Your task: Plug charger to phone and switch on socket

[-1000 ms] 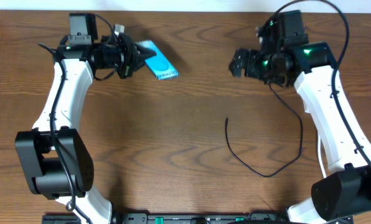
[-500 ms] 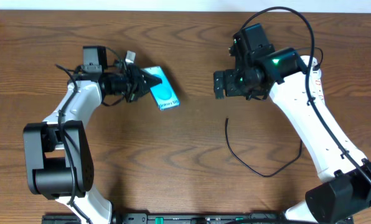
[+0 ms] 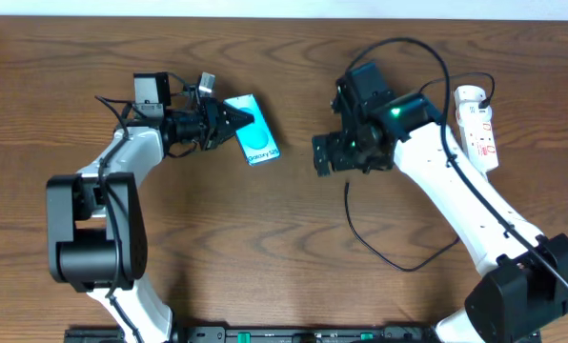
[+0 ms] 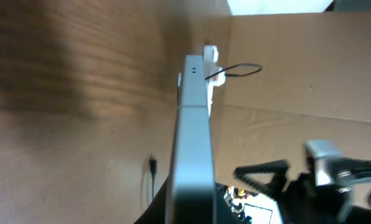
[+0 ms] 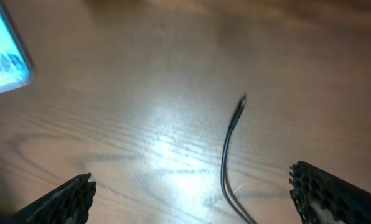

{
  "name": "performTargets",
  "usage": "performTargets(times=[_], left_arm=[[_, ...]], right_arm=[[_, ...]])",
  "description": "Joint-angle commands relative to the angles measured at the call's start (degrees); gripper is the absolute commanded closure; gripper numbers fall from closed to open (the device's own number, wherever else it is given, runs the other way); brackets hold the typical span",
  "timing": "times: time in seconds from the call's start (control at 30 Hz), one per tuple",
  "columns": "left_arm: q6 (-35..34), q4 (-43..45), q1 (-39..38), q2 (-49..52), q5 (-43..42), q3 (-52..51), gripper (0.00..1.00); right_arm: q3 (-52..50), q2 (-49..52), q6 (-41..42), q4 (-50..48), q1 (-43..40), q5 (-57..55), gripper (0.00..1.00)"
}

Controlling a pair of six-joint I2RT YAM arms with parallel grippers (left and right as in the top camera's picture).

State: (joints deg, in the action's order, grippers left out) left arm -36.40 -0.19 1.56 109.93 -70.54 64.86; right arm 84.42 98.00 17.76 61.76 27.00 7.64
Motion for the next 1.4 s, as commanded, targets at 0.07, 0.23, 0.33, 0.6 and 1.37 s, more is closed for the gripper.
performTargets(times=[0.07,0.23,0.33,0.6,1.37], left_arm=[[-14.03,10.19,-0.02,1.03,-3.32,0.09,0.93],[-21.99,18.27,-0.04,1.11,-2.38,0.09,0.93],[-22.25,18.75,-0.02,1.11,-2.36,0.09,0.93],[-22.21,18.75,-0.04,1.20,-2.34,0.09,0.92],[-22.18,18.75,-0.02,1.20,-2.32,0.09,0.93]], right_arm=[[-3.72,-0.20,0.07,-1.42,0.48,1.97,0.01],[-8.70,-0.15,2.64,-5.03,0.48,1.55,0.02],[-11.65,-0.15,4.17,-7.50,0.48,0.59,0.03],[-15.58,0.17,6.95,-9.68,0.48,-1.55,0.11],[-17.88,11.82,22.71,-15.74,1.29,-4.26,0.23]])
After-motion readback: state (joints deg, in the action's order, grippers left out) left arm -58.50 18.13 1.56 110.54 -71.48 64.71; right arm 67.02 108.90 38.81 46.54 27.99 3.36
